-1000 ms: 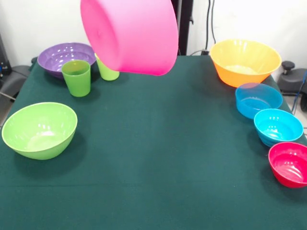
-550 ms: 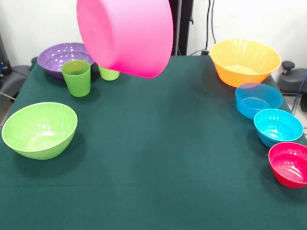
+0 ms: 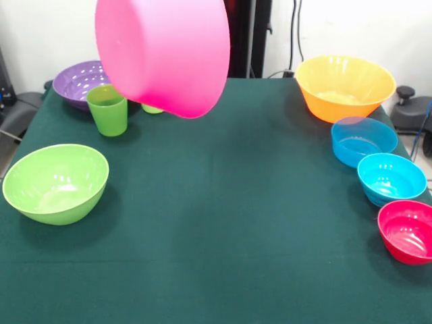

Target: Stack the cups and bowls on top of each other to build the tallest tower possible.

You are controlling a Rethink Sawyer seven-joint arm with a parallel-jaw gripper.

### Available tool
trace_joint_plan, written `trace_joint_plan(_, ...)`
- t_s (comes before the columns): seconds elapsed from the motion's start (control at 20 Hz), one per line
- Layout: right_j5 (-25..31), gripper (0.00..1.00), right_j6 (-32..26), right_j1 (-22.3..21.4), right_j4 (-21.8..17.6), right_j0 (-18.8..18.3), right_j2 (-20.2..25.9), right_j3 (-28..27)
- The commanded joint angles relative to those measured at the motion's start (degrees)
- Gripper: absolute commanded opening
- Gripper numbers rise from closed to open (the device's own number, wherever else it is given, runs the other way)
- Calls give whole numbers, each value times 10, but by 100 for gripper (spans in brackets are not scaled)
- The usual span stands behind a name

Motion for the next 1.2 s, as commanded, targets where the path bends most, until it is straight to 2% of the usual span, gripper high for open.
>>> trace_joint_plan(0.05, -38, 0, -104, 83, 112, 8, 72, 10)
trace_joint_plan(0.3, -31, 0, -105, 124, 184, 27, 78, 23)
trace_joint_plan(0.95, -13, 0, -69, 186, 291, 55, 99, 22)
trace_joint_plan(1.2, 4, 0, -91, 212, 339, 75, 108, 22)
